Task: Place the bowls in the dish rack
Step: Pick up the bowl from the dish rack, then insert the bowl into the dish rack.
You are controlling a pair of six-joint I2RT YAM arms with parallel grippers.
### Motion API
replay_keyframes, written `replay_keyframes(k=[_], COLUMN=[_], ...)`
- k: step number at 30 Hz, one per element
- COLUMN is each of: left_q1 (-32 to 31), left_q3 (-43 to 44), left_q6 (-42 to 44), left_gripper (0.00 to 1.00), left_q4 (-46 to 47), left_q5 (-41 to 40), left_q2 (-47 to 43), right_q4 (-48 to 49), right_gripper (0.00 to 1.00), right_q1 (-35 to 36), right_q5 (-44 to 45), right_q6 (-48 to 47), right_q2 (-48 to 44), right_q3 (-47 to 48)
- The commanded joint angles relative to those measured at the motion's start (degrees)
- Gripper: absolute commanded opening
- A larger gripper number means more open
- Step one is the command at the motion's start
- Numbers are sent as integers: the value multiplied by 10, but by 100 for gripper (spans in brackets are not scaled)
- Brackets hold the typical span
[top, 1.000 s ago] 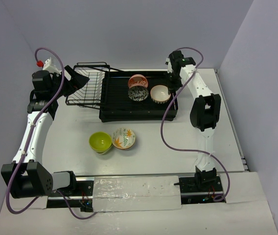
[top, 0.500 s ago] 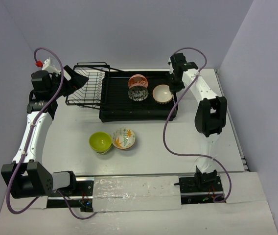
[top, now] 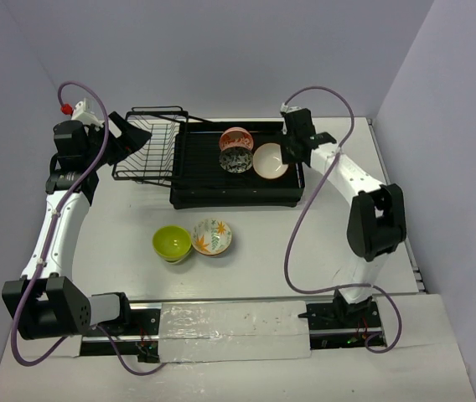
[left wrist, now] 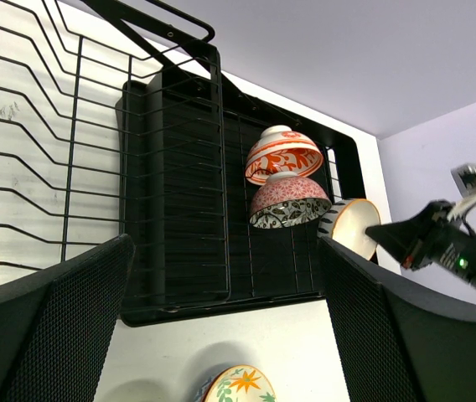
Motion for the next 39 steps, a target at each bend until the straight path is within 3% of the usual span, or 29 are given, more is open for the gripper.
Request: replay_keyframes(k=[1,7,14,20,26,35,39], left_q1=[4,4,4,4,4,4,4], left_q3=[5,4,4,5,5,4,3], left_q6=[1,-1,1,4,2,1,-2], left_gripper=[96,96,96,96,96,96,96], left_q4=[18,17,17,17,16,17,19], left_q5=[-1,0,-5,-11,-7,-4,1], left_q2=[0,3,5,1,4,2,0], right_q4=[173,311,476,660,952,1170,1207], right_gripper=[0,0,0,0,0,0,0], right_q1=[12,38,88,136,188,265,278], right_q5=[39,95,173,277,353,388,397], right_q6=[15,2,-70,-150,-293,-432,-455], right_q2=[-82,-195,-250,-243,-200,-113,-83], right_q3=[-81,-210,-299,-364,-451,-466,-461])
